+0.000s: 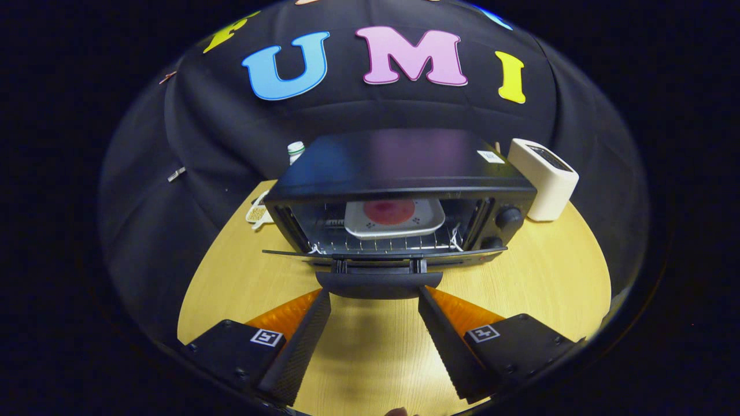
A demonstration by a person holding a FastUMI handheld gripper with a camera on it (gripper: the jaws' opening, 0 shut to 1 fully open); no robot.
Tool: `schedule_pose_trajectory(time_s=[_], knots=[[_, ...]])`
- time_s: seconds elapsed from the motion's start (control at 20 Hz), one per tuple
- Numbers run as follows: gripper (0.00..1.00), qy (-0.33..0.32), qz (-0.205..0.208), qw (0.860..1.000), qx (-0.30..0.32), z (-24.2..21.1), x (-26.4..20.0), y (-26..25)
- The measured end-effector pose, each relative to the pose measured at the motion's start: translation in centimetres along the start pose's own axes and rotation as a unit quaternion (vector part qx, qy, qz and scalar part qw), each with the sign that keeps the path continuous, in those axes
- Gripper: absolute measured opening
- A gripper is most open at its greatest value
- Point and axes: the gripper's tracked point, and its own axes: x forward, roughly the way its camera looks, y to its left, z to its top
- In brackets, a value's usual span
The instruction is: Open the toaster oven, put the food inside, and close the toaster oven door.
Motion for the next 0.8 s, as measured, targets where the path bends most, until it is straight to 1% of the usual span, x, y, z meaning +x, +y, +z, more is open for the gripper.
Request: schedule_pose_trajectory(time_s=[0.15,0.3,0.5,0.8], knots=[[0.99,-0.044,0.003,0.999,-0.006,3.1,-1.6,0.1],[0.99,-0.094,0.005,0.995,-0.026,6.0,-3.6,0.0],[0.99,-0.167,0.003,0.985,-0.047,10.0,-6.9,-0.6],[0.99,-0.242,0.003,0.967,-0.075,14.9,-12.4,-2.2]])
